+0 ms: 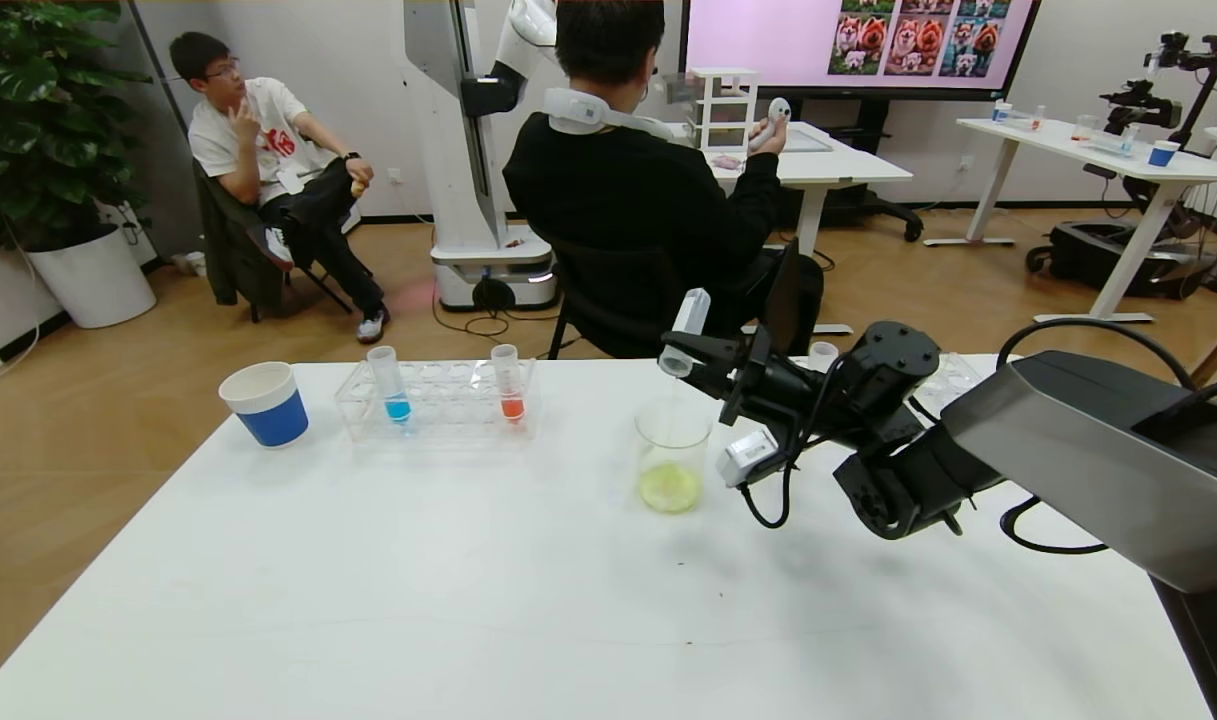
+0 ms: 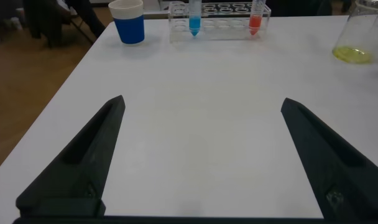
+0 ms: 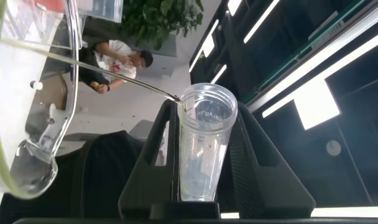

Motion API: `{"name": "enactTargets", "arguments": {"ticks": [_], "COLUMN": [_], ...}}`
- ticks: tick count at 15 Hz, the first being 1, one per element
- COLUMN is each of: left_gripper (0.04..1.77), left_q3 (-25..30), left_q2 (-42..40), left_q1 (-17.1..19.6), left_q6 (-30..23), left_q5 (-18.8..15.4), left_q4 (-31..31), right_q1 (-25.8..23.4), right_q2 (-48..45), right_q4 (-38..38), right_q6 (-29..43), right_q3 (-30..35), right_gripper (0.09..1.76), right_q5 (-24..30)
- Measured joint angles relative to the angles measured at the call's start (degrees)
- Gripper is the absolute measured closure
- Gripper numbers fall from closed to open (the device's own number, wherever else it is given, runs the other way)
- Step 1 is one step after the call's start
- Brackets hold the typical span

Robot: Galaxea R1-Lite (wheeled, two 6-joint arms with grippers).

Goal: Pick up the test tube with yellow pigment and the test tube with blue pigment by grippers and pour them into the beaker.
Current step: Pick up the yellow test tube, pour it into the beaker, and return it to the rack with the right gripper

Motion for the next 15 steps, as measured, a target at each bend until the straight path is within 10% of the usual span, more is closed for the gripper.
{"name": "enactTargets", "arguments": {"ticks": [7,15], "left_gripper": [0.06,0.06], "left_q3": [0.0,0.0], "left_q2": [0.0,0.0], "left_q1": [0.0,0.0], "left_q6": [0.0,0.0], "left_q5": [0.0,0.0], "left_q4": [0.0,0.0], "right_q1": [0.6,-2.4], "right_q2": [-0.2,-10.7], "right_q4": [0.0,-3.0], "right_q6": [1.0,38.7], "right_q3": [0.7,2.0], "right_gripper": [1.35,1.35], "right_q5": [-0.5,-13.0]}}
